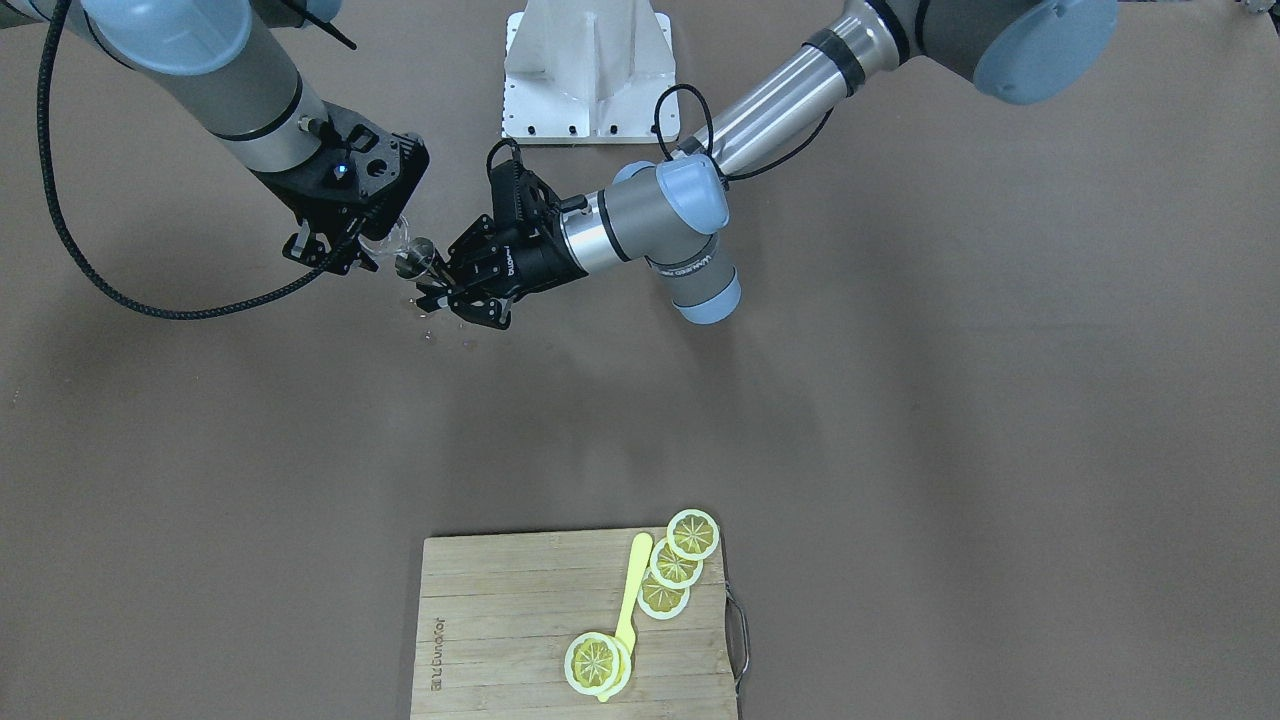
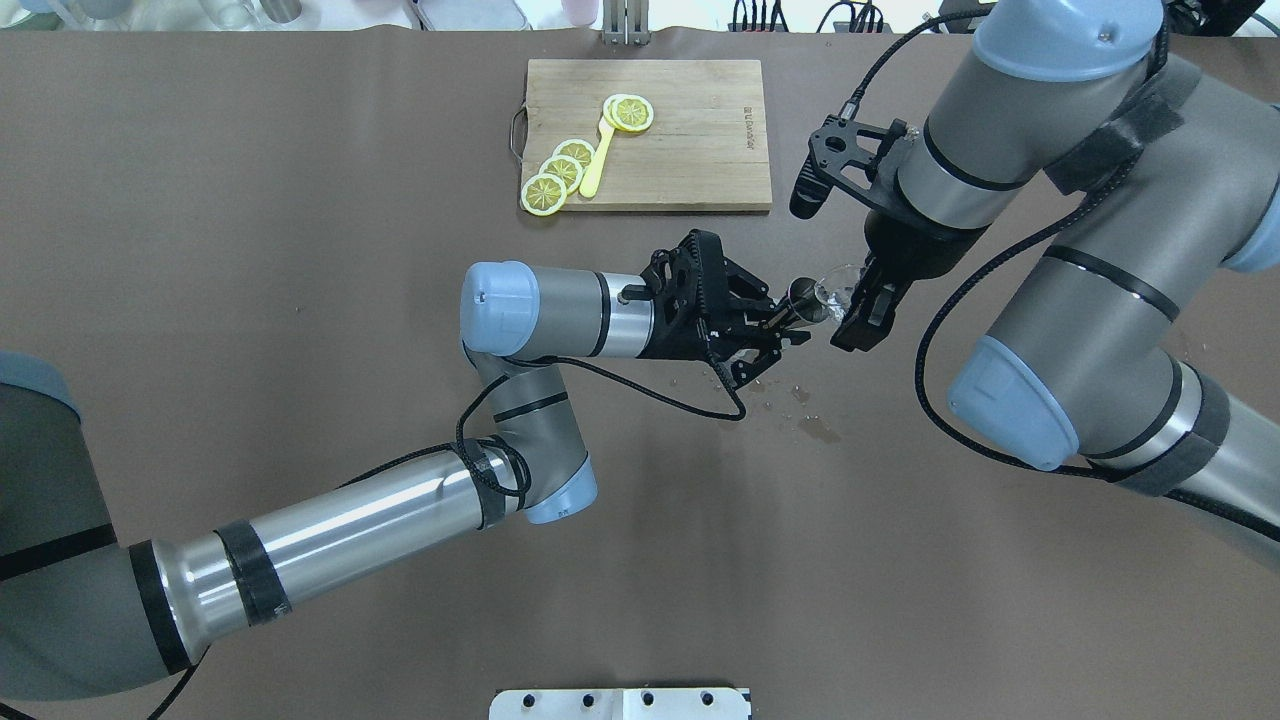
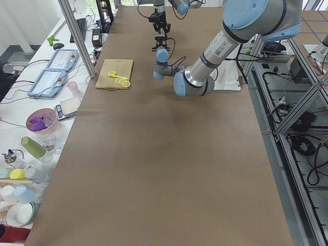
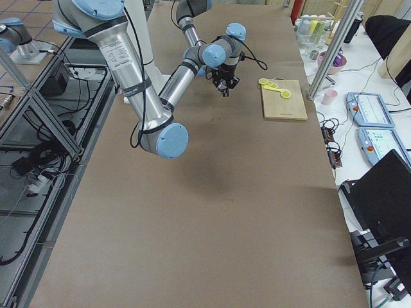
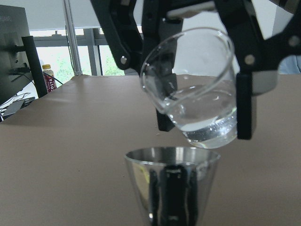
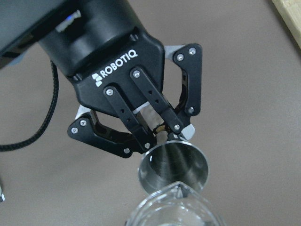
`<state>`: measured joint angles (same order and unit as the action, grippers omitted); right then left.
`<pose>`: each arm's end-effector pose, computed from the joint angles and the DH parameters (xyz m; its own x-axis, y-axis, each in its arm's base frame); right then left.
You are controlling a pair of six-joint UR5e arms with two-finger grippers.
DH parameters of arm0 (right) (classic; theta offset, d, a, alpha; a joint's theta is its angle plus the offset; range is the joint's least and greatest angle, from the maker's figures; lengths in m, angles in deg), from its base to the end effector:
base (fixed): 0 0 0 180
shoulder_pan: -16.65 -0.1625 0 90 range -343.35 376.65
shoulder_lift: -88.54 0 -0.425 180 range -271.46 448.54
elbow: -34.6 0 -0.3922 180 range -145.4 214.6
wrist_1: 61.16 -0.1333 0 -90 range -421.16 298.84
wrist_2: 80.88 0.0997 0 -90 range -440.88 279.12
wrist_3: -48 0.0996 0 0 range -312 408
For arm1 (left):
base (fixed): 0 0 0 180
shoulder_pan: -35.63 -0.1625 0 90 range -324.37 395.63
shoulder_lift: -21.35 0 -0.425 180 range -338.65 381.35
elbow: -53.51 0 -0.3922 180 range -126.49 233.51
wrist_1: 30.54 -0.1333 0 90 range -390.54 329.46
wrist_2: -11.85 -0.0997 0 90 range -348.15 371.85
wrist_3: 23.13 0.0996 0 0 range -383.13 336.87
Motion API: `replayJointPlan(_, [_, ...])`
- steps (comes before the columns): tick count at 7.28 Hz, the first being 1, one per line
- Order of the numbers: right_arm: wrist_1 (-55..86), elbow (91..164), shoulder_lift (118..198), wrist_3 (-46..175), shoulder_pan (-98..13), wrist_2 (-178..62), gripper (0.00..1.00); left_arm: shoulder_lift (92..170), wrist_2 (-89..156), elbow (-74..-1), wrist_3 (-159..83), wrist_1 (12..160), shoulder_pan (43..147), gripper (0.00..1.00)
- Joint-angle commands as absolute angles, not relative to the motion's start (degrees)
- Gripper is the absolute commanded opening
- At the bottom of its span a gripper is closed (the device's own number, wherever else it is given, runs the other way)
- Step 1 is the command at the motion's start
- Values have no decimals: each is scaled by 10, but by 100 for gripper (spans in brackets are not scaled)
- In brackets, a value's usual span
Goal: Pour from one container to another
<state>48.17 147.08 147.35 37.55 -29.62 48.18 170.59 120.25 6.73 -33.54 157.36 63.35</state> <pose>-0.3489 -0.4667 0.2177 0.2066 -0.8887 0.4094 0.6185 0.4428 0.6491 0.6503 -0.4568 0.1422 0.1180 0.9922 -0.0393 0.3866 -0.0095 0.9222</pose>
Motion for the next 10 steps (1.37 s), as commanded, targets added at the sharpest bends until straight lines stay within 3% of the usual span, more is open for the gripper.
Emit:
replayJointPlan(1, [533,1458,1447,354,-295,481,0,1706,1201,67,-335,1575,629,0])
replayJointPlan(10, [663,1455,1409,328,-284,466,0,1705,1200,65,-331,1575,618,0])
